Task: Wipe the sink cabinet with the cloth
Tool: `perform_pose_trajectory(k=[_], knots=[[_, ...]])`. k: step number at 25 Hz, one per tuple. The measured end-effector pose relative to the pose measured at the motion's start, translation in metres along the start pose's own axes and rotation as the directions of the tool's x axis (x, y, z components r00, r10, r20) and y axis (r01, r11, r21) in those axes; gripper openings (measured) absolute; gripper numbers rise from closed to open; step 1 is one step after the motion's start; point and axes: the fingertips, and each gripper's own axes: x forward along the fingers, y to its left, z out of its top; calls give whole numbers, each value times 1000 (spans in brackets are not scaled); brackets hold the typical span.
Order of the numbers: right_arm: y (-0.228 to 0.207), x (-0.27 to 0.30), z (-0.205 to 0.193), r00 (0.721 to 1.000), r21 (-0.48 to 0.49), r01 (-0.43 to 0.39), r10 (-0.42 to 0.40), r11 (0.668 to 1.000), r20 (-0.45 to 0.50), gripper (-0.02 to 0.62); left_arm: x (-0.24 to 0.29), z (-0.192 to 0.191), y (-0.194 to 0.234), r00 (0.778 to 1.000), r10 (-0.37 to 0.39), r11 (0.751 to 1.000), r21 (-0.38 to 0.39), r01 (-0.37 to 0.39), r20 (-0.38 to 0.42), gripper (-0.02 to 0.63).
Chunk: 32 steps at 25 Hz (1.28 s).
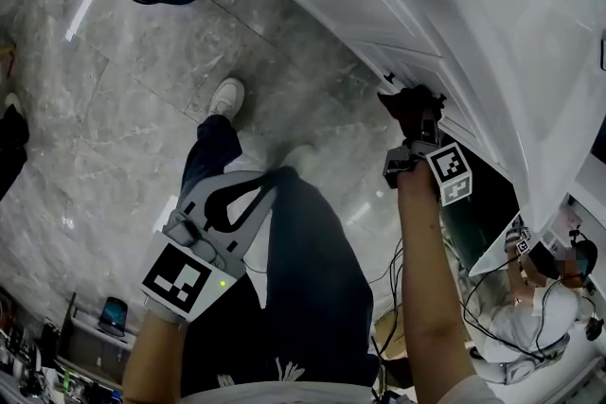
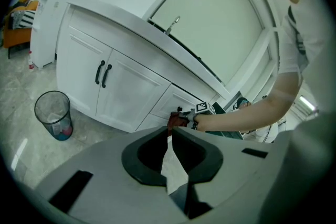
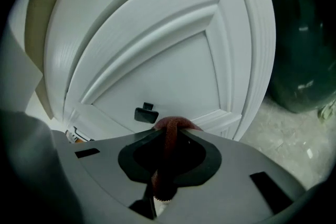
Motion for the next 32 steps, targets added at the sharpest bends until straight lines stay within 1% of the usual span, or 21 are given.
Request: perform_pose_trajectory(k=[3, 6, 8, 10, 12, 14, 15, 17, 19, 22, 24, 26, 29, 32], knots=[[10, -11, 2, 999, -10, -27, 27, 1000, 17, 55, 1, 2, -2, 1000, -11, 1000, 5, 11, -1, 12], [24, -15, 13, 998, -77, -43, 46, 996, 35, 55, 3, 4, -4, 1000, -24, 1000, 12, 24, -5, 12], [27, -16, 13, 999, -68, -38, 40, 997, 30, 55, 2, 5, -4, 999, -33, 999, 23, 33, -10, 12], [33, -21, 16, 997, -40, -53, 55, 998, 47, 55, 2, 7, -4, 999, -40, 999, 29, 41, -19, 12], [49, -31, 27, 991, -51, -102, 106, 993, 87, 55, 3, 9, -4, 998, -49, 998, 33, 50, -24, 12], [72, -42, 39, 977, -90, -158, 169, 983, 128, 55, 2, 10, -3, 998, -57, 998, 37, 59, -31, 12], [81, -48, 42, 972, -106, -176, 189, 979, 136, 55, 2, 11, -3, 998, -60, 997, 39, 61, -35, 12], [92, -61, 43, 970, -121, -190, 205, 974, 132, 55, 2, 12, -2, 997, -65, 997, 40, 67, -41, 12], [97, -76, 46, 969, -141, -184, 204, 973, 141, 55, 2, 14, -2, 996, -74, 996, 46, 76, -42, 12], [96, -93, 61, 962, -191, -150, 188, 970, 197, 55, 2, 19, -4, 995, -90, 994, 58, 93, -47, 12], [96, -93, 71, 956, -231, -128, 182, 964, 228, 55, 1, 21, -2, 994, -95, 993, 63, 98, -49, 12], [97, -87, 76, 955, -261, -113, 178, 959, 237, 55, 0, 23, 2, 994, -93, 994, 61, 96, -51, 12], [101, -81, 77, 955, -274, -103, 172, 956, 242, 55, -3, 22, 9, 995, -81, 995, 50, 84, -51, 12], [104, -80, 76, 954, -275, -111, 180, 955, 241, 55, -4, 20, 14, 996, -74, 996, 38, 76, -50, 12]])
